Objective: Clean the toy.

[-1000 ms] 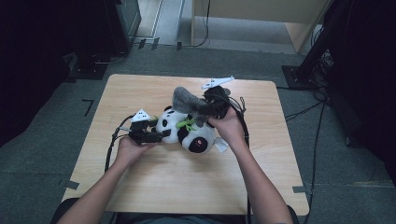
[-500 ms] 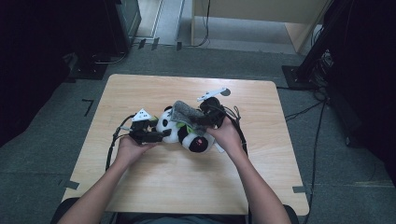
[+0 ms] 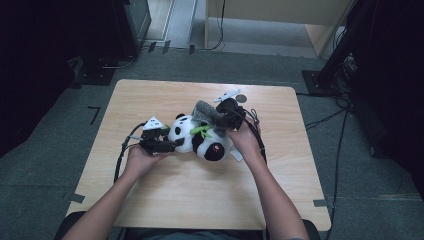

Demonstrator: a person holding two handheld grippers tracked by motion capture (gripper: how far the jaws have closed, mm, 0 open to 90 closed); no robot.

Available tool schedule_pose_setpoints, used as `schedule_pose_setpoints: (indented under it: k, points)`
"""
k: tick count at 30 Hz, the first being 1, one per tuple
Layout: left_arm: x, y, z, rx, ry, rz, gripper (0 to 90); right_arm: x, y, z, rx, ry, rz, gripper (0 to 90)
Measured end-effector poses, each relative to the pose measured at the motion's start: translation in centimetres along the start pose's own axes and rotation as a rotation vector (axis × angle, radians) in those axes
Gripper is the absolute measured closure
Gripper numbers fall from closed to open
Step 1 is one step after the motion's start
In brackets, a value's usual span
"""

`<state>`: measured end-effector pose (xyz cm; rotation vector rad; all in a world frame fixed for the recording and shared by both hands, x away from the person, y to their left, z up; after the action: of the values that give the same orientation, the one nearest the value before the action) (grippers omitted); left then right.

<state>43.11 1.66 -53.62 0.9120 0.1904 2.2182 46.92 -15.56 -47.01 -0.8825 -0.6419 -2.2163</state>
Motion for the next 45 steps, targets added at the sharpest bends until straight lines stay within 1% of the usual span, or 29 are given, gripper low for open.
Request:
schedule_pose_setpoints:
  k: [1, 2, 5, 7, 9, 10, 12, 13, 15, 16, 17, 18, 19, 20, 22, 23, 24, 26, 27, 28, 31, 33, 35, 37, 41, 42, 43, 44, 45]
  points:
    - [0.0, 0.0, 0.0, 0.000, 0.000, 0.000, 26.5, 0.0, 0.1, 0.0, -0.011, 0.000, 0.000, 68.1]
    - [0.0, 0.0, 0.0, 0.003, 0.000, -0.002, 26.5, 0.0, 0.1, 0.0, -0.011, 0.000, 0.000, 68.1]
    - [0.0, 0.0, 0.0, -0.002, -0.002, -0.006, 26.4, 0.5, 0.5, 0.2, -0.026, 0.009, -0.024, 68.4]
    - [0.0, -0.1, -0.1, -0.016, 0.000, -0.007, 26.4, 1.2, 0.8, 0.5, -0.042, 0.038, -0.034, 68.9]
    - [0.0, -0.1, -0.2, -0.016, 0.008, -0.012, 26.4, 2.1, 1.1, 0.8, -0.057, 0.073, -0.032, 69.0]
    - [0.0, -0.1, -0.2, -0.014, 0.009, -0.013, 26.4, 3.1, 1.5, 0.8, -0.091, 0.111, -0.016, 69.0]
    - [0.0, -0.1, -0.2, -0.012, 0.010, -0.013, 26.4, 3.9, 1.9, 0.7, -0.118, 0.140, 0.006, 69.0]
    - [0.0, -0.1, -0.2, -0.012, 0.010, -0.013, 26.4, 3.9, 1.9, 0.7, -0.118, 0.140, 0.006, 69.0]
    - [0.0, -0.1, -0.2, -0.011, 0.010, -0.013, 26.5, 5.0, 2.3, 0.1, -0.143, 0.156, 0.033, 68.9]
    - [0.0, -0.1, -0.2, -0.011, 0.010, -0.012, 26.5, 5.3, 2.3, -0.1, -0.150, 0.165, 0.046, 69.0]
    - [0.0, -0.1, -0.2, -0.011, 0.010, -0.012, 26.7, 5.3, 2.3, -0.1, -0.150, 0.165, 0.046, 69.0]
    - [-0.1, -0.1, -0.2, -0.011, 0.010, -0.011, 26.9, 5.5, 2.2, -0.5, -0.164, 0.176, 0.078, 68.9]
    - [-0.1, -0.1, -0.2, -0.011, 0.010, -0.011, 27.4, 5.4, 2.2, -0.9, -0.164, 0.164, 0.083, 68.9]
    - [-0.1, 0.0, -0.2, -0.011, 0.010, -0.011, 27.4, 5.4, 2.2, -0.9, -0.164, 0.164, 0.083, 68.9]
    - [0.0, 0.0, -0.2, -0.013, 0.007, -0.010, 28.6, 4.9, 2.2, -1.7, -0.161, 0.136, 0.080, 68.9]
    - [0.0, 0.0, -0.2, -0.014, 0.005, -0.009, 29.6, 4.3, 2.5, -2.6, -0.181, 0.116, 0.078, 68.9]
    - [0.0, 0.0, -0.2, -0.012, 0.006, -0.008, 29.6, 4.3, 2.5, -2.6, -0.181, 0.116, 0.078, 68.9]
    - [-0.1, 0.0, -0.2, -0.019, 0.004, -0.001, 29.7, 4.0, 2.9, -3.2, -0.211, 0.111, 0.090, 68.9]
    - [-0.1, 0.0, -0.2, -0.022, 0.004, 0.000, 29.8, 3.9, 3.1, -3.4, -0.221, 0.123, 0.093, 68.9]
    - [-0.1, 0.0, -0.2, -0.022, 0.004, -0.001, 29.7, 3.8, 3.2, -3.7, -0.228, 0.123, 0.095, 68.9]
    - [-0.1, 0.0, -0.2, -0.022, 0.009, -0.008, 29.6, 3.7, 3.9, -5.1, -0.261, 0.114, 0.082, 68.8]
    - [-0.1, 0.0, -0.2, -0.022, 0.010, -0.009, 29.4, 3.6, 3.9, -5.4, -0.269, 0.112, 0.084, 68.8]
    - [-0.1, 0.0, -0.2, -0.020, 0.017, -0.014, 29.0, 3.5, 4.0, -5.9, -0.283, 0.126, 0.086, 68.8]
    - [-0.1, -0.1, -0.2, -0.014, 0.017, -0.020, 28.6, 3.3, 4.3, -6.5, -0.290, 0.109, 0.079, 68.9]
    - [-0.1, -0.1, -0.2, -0.016, 0.016, -0.021, 28.5, 3.3, 4.6, -7.2, -0.304, 0.099, 0.070, 69.0]
    - [-0.1, -0.1, -0.2, -0.016, 0.015, -0.022, 28.5, 3.1, 4.9, -7.8, -0.317, 0.080, 0.064, 69.0]
    - [-0.1, -0.1, -0.2, -0.018, 0.017, -0.022, 28.5, 3.1, 5.1, -8.1, -0.326, 0.075, 0.061, 69.0]
    - [-0.1, -0.1, -0.2, -0.018, 0.017, -0.022, 28.4, 3.1, 5.1, -8.1, -0.326, 0.075, 0.061, 69.0]
    - [-0.1, -0.1, -0.2, -0.019, 0.019, -0.023, 28.4, 3.5, 5.6, -8.3, -0.334, 0.086, 0.049, 69.0]
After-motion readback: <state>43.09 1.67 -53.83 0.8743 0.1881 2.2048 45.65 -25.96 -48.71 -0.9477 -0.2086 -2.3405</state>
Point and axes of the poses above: each handheld gripper's, and its own axes: x roughly backward along the jaws, z roughly out of its top, y roughly to its right, the point moved 10 cm from there along -x, roughly forward along the jaws, and after that the axes turned 13 degrees about x, right-handed, at the moved point
